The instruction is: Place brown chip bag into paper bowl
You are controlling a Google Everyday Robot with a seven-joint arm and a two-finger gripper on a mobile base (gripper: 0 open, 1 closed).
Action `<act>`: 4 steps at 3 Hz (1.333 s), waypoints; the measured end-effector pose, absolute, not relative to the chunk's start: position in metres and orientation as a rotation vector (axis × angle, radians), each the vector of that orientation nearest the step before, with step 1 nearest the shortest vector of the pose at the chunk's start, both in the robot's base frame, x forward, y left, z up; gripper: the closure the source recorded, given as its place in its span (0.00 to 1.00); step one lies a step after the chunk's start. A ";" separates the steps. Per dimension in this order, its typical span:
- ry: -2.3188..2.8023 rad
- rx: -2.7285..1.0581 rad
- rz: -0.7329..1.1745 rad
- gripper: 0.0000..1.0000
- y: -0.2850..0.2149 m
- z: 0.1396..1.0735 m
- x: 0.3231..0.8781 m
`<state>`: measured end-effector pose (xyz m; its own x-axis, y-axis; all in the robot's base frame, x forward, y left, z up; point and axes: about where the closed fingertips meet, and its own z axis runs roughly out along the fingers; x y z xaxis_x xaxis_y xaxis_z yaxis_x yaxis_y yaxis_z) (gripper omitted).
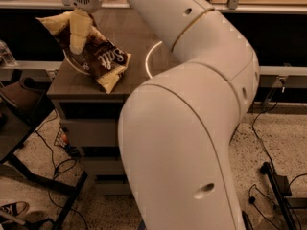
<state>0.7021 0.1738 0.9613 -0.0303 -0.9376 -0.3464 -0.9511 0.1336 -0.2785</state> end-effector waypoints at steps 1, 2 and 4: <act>1.976 -1.812 0.041 0.02 0.175 0.960 0.703; 1.974 -1.813 0.043 0.24 0.177 0.958 0.704; 1.970 -1.814 0.045 0.71 0.181 0.953 0.707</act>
Offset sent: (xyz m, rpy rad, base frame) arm 0.0000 0.0000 0.0000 0.0000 0.0000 0.0000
